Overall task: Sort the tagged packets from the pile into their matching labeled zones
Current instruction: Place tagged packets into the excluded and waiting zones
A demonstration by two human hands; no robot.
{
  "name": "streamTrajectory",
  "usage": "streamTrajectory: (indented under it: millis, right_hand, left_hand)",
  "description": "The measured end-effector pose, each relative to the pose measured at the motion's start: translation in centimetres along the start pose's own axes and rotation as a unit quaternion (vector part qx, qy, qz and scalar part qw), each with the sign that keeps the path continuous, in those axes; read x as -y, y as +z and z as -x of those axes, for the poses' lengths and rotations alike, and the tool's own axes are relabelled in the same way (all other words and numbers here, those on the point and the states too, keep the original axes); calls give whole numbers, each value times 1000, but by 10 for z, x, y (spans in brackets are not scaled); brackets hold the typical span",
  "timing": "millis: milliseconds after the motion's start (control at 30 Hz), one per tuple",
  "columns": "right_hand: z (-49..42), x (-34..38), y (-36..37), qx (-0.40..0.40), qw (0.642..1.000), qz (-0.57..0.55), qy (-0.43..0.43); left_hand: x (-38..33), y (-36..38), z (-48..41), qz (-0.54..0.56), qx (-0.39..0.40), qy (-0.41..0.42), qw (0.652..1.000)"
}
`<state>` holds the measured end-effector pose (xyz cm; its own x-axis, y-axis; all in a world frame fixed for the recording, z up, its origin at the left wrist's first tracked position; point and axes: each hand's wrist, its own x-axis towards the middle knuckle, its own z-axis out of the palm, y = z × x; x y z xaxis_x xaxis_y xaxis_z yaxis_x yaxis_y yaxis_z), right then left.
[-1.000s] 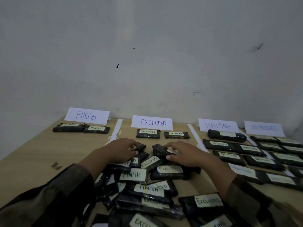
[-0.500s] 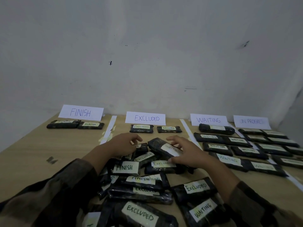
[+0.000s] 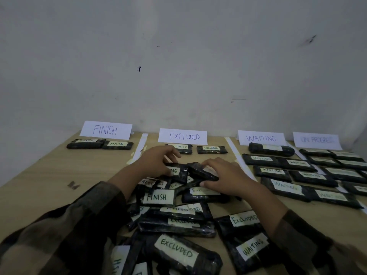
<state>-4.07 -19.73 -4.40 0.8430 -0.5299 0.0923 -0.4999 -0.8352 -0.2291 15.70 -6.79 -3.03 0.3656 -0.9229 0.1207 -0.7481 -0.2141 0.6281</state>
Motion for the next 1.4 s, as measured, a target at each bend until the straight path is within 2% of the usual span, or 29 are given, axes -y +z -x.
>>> streamTrajectory:
  millis: [200,333,467,567,700,933,1067,1267,1400]
  right_hand:
    - [-8,25,11,-42,997,29,-52]
    - [-12,36,21,-113,990,41,-79]
    - [-15,37,21,-152,985,17,-82]
    - [-13,36,15,-169,981,-35,-90]
    - [-8,33,6,-173,977,-100,-70]
    - [-7,21,8,-216,972,22,-89]
    - [2,9,-1,-239,966,47,-80]
    - [32,-28,-19,-211,975,67,-16]
    - [57,-57,-33,-183,981,62,33]
  left_hand:
    - [-4,-7,-1,127,-12,28,991]
    - [-5,-7,-3,168,-15,43,985]
    - [-4,-6,-5,139,-21,62,988]
    - [-2,-6,-4,71,-33,80,994]
    - [3,-5,0,6,-42,62,997]
    - [-9,-1,3,73,-35,36,996]
    - [-25,1,1,88,-5,44,995]
    - [-49,18,-2,59,-48,84,994]
    - [-61,37,-3,-14,-46,128,991]
